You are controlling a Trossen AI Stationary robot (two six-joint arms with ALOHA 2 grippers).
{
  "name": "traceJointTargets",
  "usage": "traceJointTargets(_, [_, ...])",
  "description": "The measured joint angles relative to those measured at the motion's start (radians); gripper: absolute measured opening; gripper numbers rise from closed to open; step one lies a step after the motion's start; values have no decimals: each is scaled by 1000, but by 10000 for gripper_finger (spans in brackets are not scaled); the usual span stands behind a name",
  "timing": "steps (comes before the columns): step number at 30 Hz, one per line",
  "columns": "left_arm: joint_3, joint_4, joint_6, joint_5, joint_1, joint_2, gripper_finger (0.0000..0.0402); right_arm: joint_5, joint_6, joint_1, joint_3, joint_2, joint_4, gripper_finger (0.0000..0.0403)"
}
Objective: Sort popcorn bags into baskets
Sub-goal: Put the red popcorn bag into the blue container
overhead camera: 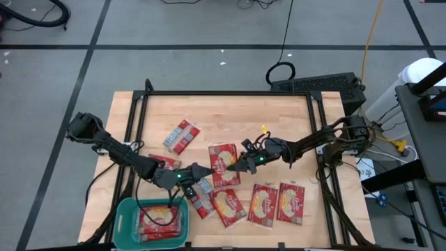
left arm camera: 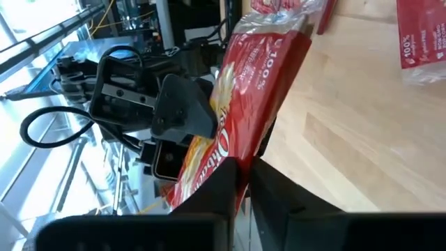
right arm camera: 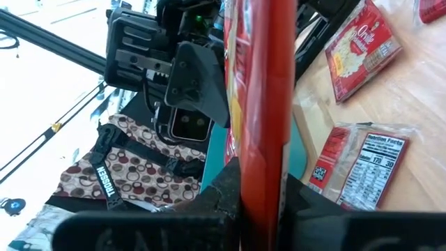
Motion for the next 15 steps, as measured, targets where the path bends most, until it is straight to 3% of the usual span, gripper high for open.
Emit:
traceJointTargets(5, [0, 3, 4, 29, 0, 0, 48, 2, -8, 13, 13, 4, -4, 22])
traceJointTargets(12, [0, 89, 29, 46, -9, 0, 146, -7, -24, 15, 41, 11, -29, 22])
traceJointTargets(15, [0, 91, 39, 16, 2, 0, 162, -5, -26, 14, 50, 11, -35, 22])
